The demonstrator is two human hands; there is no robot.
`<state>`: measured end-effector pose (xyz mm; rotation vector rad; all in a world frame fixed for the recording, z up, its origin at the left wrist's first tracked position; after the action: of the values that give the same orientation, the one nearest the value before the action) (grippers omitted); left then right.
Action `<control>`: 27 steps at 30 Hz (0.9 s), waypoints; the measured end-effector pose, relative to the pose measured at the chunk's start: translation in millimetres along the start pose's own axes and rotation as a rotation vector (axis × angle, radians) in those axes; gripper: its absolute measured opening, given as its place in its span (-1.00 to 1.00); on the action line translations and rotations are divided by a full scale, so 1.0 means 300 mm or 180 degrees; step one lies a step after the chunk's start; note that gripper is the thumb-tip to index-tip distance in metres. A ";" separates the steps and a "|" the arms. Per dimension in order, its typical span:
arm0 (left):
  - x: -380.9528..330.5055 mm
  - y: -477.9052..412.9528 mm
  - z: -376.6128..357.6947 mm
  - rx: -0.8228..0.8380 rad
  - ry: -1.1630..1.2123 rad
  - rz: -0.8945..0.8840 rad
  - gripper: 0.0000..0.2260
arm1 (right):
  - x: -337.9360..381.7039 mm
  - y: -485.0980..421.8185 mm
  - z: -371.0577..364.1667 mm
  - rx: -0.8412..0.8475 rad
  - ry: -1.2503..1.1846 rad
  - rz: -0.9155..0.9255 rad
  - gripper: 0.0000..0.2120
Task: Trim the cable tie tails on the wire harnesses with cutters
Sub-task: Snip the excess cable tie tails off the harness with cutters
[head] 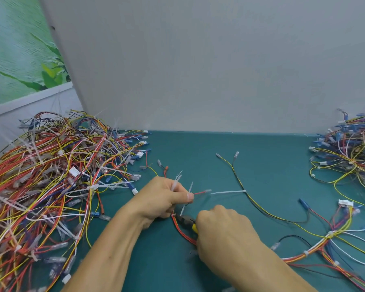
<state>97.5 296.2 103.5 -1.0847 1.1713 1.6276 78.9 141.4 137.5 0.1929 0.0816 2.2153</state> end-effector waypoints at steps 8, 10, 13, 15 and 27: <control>-0.061 0.019 0.023 -0.0410 0.0916 -0.0247 -0.77 | -0.083 0.050 0.016 -0.0203 0.0237 -0.0154 -0.62; -0.097 0.038 0.014 -0.0336 0.1230 -0.0345 -0.76 | -0.147 0.078 0.031 -0.0349 0.0388 -0.0339 -0.71; -0.136 0.068 -0.031 -0.0115 0.1220 -0.0534 -0.77 | -0.263 0.105 0.055 -0.0527 0.0544 -0.0656 -0.88; -0.150 0.070 -0.089 0.0048 0.0974 -0.0553 -0.79 | -0.337 0.108 0.066 -0.0609 0.0652 -0.0847 -0.88; -0.141 -0.097 -0.369 -0.0598 -0.2629 -0.0317 -0.76 | -0.432 0.024 0.007 -0.0888 0.0803 -0.0827 -0.84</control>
<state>155.6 189.6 115.4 -0.4581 0.4190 1.8535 151.1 33.9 126.4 -0.2398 -0.0617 1.9553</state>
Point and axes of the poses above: each hand's wrist, its own y-axis away from the middle knuckle, its own z-axis out of the back of the hand, x = y × z, the point moved 2 cm from there along -y, towards the middle knuckle, and after that the axes turned 6 degrees about -x, right-handed, at the moved point
